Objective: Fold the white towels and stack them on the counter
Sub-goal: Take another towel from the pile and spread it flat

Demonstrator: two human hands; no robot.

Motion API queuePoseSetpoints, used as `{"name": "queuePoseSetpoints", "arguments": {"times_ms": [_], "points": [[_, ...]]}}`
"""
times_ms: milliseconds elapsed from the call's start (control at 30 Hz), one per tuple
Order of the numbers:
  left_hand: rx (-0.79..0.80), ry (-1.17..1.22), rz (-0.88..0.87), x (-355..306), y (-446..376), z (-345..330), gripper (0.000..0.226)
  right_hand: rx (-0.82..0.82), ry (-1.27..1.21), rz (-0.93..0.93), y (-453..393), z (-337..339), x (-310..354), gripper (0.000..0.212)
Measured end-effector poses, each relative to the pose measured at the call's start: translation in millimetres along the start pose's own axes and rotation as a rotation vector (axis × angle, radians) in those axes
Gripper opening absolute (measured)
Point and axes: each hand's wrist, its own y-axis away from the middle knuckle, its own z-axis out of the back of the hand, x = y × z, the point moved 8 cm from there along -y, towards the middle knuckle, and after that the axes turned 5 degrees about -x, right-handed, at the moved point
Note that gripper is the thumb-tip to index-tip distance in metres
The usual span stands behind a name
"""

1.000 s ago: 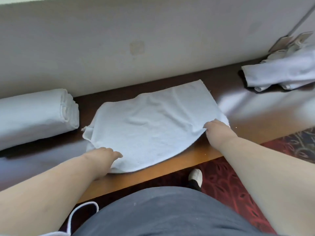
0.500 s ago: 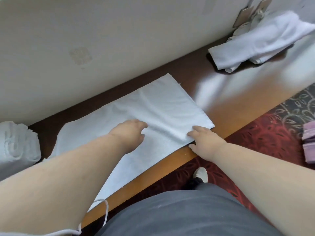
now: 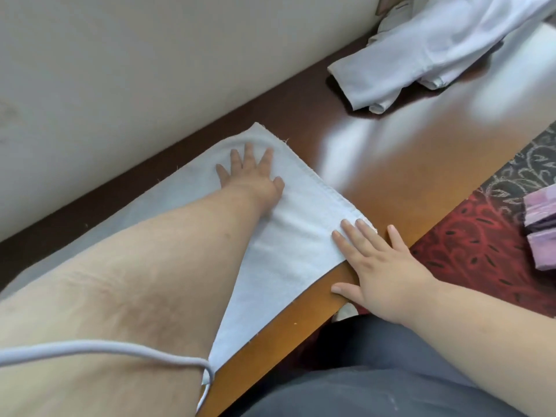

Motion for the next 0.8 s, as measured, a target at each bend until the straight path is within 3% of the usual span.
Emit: {"name": "queuePoseSetpoints", "arguments": {"times_ms": [233,367,500,667,800], "points": [[0.038,0.018,-0.07,-31,-18,18,0.077,-0.038,0.008,-0.101,-7,29,-23,0.098],[-0.136,0.113,-0.075,-9,26,28,0.07,-0.087,-0.057,0.024,-18,50,11,0.081],[-0.187,0.173,-0.032,49,109,-3,0.064,0.002,-0.063,0.224,-29,53,65,0.074],[-0.097,0.138,0.204,150,205,-58,0.066,0.063,-0.018,0.44,-40,51,149,0.077],[-0.085,0.17,0.338,207,255,-89,0.07,0.123,0.075,0.476,-43,27,211,0.075]]}}
